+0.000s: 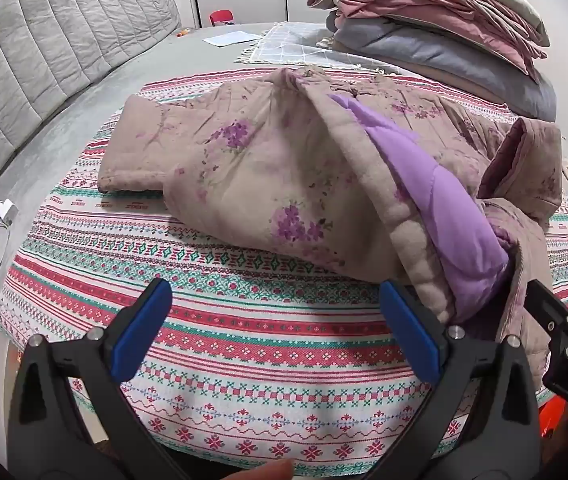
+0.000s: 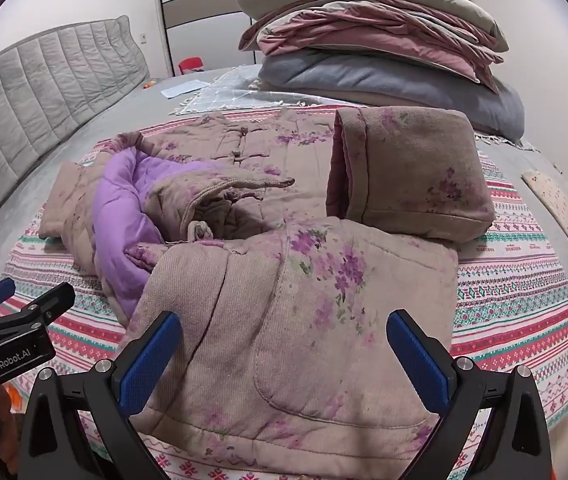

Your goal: Fold large clothes

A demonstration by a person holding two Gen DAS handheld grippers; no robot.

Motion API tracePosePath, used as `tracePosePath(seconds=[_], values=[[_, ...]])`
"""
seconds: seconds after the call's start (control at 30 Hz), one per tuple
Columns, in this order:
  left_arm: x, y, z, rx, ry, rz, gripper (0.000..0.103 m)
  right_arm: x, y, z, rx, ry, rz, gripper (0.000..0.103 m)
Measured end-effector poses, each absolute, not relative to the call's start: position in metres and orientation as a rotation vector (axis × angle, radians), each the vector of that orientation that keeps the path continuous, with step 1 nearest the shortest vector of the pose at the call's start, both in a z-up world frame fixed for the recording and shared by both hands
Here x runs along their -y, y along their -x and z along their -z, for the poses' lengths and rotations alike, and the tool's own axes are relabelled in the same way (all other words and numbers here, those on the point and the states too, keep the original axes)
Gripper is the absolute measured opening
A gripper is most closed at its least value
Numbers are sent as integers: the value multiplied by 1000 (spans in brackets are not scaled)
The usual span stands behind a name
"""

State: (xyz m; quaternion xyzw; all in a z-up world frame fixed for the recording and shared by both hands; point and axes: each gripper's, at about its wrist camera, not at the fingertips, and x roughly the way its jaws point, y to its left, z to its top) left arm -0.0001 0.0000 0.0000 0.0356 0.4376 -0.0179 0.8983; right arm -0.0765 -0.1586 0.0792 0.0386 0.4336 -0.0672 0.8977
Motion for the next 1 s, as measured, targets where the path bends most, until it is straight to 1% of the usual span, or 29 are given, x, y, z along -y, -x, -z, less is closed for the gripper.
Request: tracePosePath(seconds=[1.0], values=[[-10, -4, -4, -902, -70, 36, 103, 160, 77, -79, -901, -80, 138, 103]])
